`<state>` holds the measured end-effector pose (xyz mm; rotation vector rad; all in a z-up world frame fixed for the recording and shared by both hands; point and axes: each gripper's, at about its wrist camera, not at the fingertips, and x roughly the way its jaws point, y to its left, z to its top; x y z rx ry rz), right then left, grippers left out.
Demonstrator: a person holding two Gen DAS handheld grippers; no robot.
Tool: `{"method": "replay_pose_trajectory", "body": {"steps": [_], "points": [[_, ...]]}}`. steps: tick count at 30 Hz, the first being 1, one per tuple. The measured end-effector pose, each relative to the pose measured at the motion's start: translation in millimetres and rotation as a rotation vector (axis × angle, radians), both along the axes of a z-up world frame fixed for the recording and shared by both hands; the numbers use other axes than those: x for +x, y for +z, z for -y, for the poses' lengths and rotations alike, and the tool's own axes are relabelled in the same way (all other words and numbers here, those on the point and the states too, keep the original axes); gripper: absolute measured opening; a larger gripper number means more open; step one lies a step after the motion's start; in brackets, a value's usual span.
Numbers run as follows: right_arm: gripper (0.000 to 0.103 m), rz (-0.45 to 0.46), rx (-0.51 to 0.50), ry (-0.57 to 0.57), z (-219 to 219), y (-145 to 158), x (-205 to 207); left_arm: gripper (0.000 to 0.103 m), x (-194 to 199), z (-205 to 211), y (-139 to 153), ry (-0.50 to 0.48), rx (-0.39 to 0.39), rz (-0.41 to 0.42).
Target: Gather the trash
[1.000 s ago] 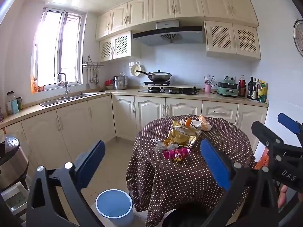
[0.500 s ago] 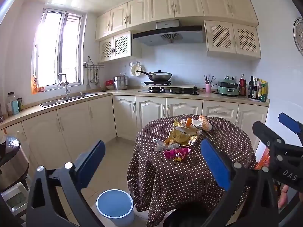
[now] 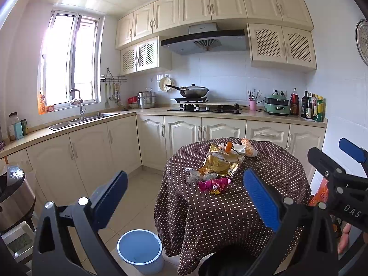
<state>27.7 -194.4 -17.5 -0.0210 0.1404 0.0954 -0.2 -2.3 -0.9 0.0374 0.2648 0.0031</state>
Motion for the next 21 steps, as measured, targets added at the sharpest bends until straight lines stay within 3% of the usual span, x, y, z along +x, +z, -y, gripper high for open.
{"method": "replay_pose_trajectory", "body": {"steps": [21], "points": [[0.096,-0.007,0.003,-0.018,3.7,-1.2,-0.2,0.099,2.6,0.4,-4.7,0.001,0.007,-0.005]]}}
